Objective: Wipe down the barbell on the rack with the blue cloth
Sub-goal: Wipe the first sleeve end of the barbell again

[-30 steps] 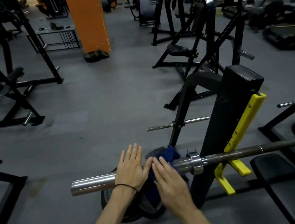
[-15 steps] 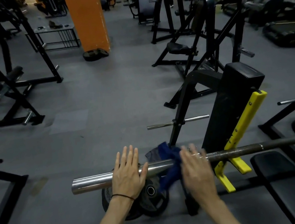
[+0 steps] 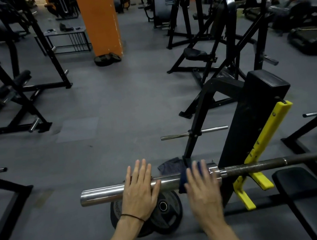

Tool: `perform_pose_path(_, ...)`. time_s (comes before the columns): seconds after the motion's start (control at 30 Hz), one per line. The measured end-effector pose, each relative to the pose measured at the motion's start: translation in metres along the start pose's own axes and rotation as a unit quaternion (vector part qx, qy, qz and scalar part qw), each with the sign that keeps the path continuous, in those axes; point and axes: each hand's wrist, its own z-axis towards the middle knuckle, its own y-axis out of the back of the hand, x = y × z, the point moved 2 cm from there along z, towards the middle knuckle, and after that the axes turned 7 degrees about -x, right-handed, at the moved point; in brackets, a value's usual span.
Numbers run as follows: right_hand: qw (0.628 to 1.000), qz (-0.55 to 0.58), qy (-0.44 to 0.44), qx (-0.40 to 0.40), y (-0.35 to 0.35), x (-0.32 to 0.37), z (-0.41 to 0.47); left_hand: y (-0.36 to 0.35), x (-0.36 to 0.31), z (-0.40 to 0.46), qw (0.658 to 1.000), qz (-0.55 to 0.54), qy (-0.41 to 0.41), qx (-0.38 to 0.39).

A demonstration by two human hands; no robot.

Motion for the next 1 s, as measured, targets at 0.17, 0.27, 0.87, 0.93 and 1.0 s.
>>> perform_pose_path(0.17, 0.990, 0.076, 0.117, 0.031, -0.011, 0.018, -0.015, -0.005, 0.002, -0.001, 1.000, 0.003, -0.013, -0.017)
perform_pose_path(0.27, 0.997, 0.013, 0.071, 0.024, 0.001, -0.020, -0.005, -0.005, 0.002, 0.001, 1.000, 0.000, -0.010, -0.022)
perform_pose_path(0.87, 0.989, 0.081, 0.125, 0.024, -0.009, 0.013, -0.009, -0.008, 0.005, 0.028, 0.996, -0.025, 0.064, 0.061)
perform_pose_path(0.93, 0.998, 0.033, 0.061, 0.003, 0.002, -0.025, 0.002, -0.006, 0.008, 0.028, 0.997, -0.031, 0.052, 0.055)
perform_pose_path(1.0, 1.000, 0.019, -0.006, -0.011, 0.009, -0.038, -0.004, -0.003, 0.004, 0.018, 0.998, -0.033, 0.034, 0.036)
